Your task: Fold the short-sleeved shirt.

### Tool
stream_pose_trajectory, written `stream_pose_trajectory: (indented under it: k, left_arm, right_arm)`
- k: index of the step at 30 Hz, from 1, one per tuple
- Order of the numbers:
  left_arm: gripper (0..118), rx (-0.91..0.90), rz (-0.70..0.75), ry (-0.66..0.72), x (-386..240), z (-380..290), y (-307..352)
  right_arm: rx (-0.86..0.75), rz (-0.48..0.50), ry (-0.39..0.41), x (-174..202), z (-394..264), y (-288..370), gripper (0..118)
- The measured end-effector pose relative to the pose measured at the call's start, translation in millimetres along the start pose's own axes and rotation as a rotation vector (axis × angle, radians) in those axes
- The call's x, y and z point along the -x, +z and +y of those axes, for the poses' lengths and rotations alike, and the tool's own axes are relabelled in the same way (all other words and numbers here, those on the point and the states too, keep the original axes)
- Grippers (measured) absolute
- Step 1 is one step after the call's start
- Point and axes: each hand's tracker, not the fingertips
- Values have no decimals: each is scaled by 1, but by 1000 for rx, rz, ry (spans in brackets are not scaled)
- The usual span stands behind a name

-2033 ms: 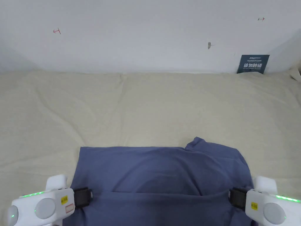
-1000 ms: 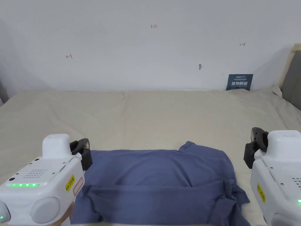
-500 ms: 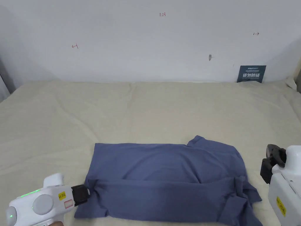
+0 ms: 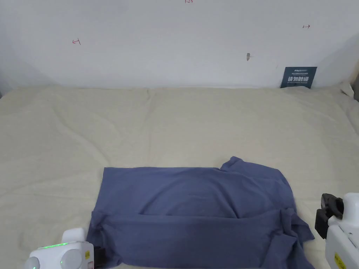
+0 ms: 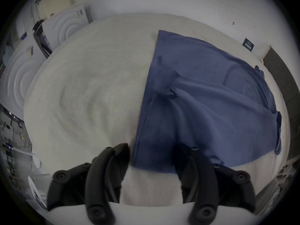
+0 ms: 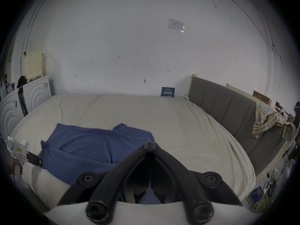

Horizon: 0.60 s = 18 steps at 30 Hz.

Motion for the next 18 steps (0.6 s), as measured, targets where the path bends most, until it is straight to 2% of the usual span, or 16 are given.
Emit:
stream_pose_trajectory:
  k: [1,2,4,6,7,8,9,13,18]
  left_arm:
    - [16,-9,-26,-15,0,-1,4]
    - [8,-27,-41,-30,-2,-2,8]
    - [7,-27,-93,-24,-3,-2,9]
    - [7,-31,-85,-23,-2,0,13]
    - [7,-57,-109,-5,0,2,19]
    - [7,-75,-129,18,2,3,25]
    - [7,-94,-150,38,5,5,32]
    - [7,-111,-181,53,12,13,47]
    - [7,-110,-186,63,16,16,48]
  right_arm:
    - [14,-7,-3,-1,-3,-3,0]
    - [33,-13,-9,-2,-6,-7,0]
    - [104,-8,-48,-7,-16,-19,11]
    - [187,4,-77,-11,-31,-33,23]
    - [245,16,-87,-14,-40,-43,52]
    - [303,17,-94,-15,-51,-53,74]
    - [350,9,-112,-17,-64,-63,86]
    - [539,-6,-135,-15,-111,-96,86]
    - [631,-65,-170,-7,-148,-122,84]
